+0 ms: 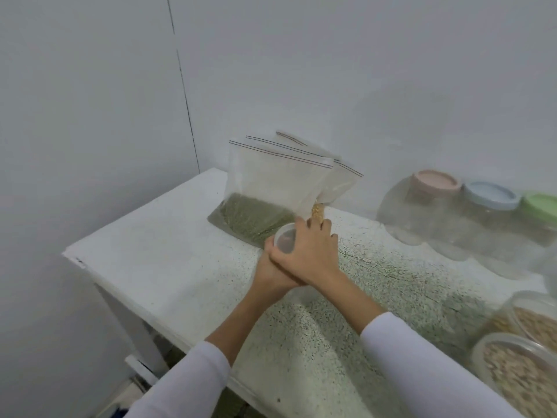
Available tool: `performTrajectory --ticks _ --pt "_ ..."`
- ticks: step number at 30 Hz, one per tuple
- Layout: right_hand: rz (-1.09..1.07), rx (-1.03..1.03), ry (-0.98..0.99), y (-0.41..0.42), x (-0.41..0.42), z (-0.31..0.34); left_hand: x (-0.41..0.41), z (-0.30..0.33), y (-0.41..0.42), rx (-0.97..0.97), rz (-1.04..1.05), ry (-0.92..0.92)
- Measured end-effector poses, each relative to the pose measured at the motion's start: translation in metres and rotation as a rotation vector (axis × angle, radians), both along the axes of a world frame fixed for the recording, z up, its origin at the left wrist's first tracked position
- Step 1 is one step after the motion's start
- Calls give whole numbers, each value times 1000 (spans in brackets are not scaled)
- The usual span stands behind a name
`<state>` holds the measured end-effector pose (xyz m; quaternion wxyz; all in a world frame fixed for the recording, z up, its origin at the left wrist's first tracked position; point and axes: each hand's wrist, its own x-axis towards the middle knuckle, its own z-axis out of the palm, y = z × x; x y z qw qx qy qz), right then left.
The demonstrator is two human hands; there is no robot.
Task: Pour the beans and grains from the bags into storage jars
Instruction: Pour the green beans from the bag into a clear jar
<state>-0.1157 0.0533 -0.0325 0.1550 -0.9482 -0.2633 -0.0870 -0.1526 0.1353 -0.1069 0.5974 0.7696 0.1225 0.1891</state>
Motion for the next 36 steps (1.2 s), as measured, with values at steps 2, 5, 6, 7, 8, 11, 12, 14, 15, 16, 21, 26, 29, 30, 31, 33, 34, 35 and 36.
performTrajectory --ticks 2,5,6,7,8,11,12,14,15,16,21,26,29,30,31,33,34,35,36 --pt "21 -9 3 0 1 0 3 -6 4 8 -12 3" --pt "68 -85 11 3 4 3 9 -6 7 23 -64 -9" --pt "90 -97 19 3 6 3 10 -9 9 20 -78 -7" --pt "114 -99 33 3 6 4 7 -6 10 13 -75 -15" --pt "155 -93 55 1 8 5 5 -5 14 3 -89 -14" --pt "327 -86 139 -8 9 15 2 -2 24 17 -164 2" --pt "387 -113 141 -10 9 20 0 -1 26 52 -203 6" --pt "506 -130 161 -9 4 24 -1 -2 28 96 -259 32" --pt "554 -58 213 -7 -1 25 -2 -1 27 93 -275 48" --pt "579 75 307 -4 -8 26 -5 0 26 91 -283 55" --pt "437 390 218 5 -11 40 -4 6 27 48 -347 -47" --pt "272 -276 229 -4 10 39 -2 -2 30 -11 -349 50" --pt "487 -243 324 -8 11 40 -1 -2 32 -25 -379 49" --pt "564 -255 350 -8 11 42 0 -2 32 -6 -403 40" --pt "607 -254 378 -9 9 45 0 -1 32 23 -425 32" --pt "611 -153 393 -10 8 45 0 -1 31 2 -436 7" --pt "585 -104 345 -10 9 44 -1 0 31 -29 -420 9" --pt "552 -105 283 -10 10 41 -2 0 30 -52 -401 19" --pt "509 -172 230 -11 9 39 -2 0 30 -69 -387 27"
